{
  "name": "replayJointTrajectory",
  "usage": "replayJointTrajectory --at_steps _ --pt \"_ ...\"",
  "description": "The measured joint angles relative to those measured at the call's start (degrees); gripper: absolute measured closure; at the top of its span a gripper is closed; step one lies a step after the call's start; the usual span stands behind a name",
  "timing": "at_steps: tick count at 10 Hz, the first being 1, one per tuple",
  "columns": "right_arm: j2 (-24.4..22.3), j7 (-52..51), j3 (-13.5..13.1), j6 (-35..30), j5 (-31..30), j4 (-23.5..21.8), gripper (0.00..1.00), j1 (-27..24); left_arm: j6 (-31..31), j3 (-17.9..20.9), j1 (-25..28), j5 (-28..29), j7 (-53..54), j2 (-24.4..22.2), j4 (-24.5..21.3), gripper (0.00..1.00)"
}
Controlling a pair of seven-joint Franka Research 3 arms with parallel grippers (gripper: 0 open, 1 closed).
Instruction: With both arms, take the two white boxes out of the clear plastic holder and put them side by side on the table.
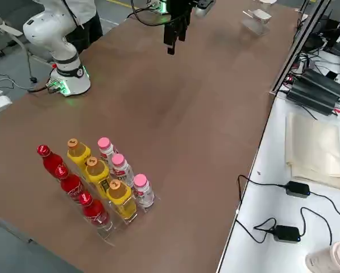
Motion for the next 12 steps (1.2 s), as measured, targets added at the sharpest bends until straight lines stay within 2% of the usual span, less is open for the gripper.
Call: replayJointTrajectory --at_steps 2,6,8,11,12 --pt "0.00 0.00 0.00 0.00 0.00 0.00 0.00 0.00 1.09 0.02 0.49 1.40 0.15 1.72 0.01 0.26" --pt "0.00 0.00 0.02 0.00 0.00 0.00 0.00 0.00 3.55 0.22 1.75 6.14 0.41 5.68 0.03 0.30" --pt "0.00 0.00 0.03 0.00 0.00 0.00 0.00 0.00 3.81 0.23 2.11 6.67 0.53 6.10 0.04 0.40" --pt "0.00 0.00 0.04 0.00 0.00 0.00 0.00 0.00 3.87 0.21 2.08 7.07 0.53 6.46 0.17 0.86" --pt "0.00 0.00 0.04 0.00 0.00 0.00 0.00 0.00 3.88 0.20 2.01 7.08 0.52 6.45 0.41 0.94"
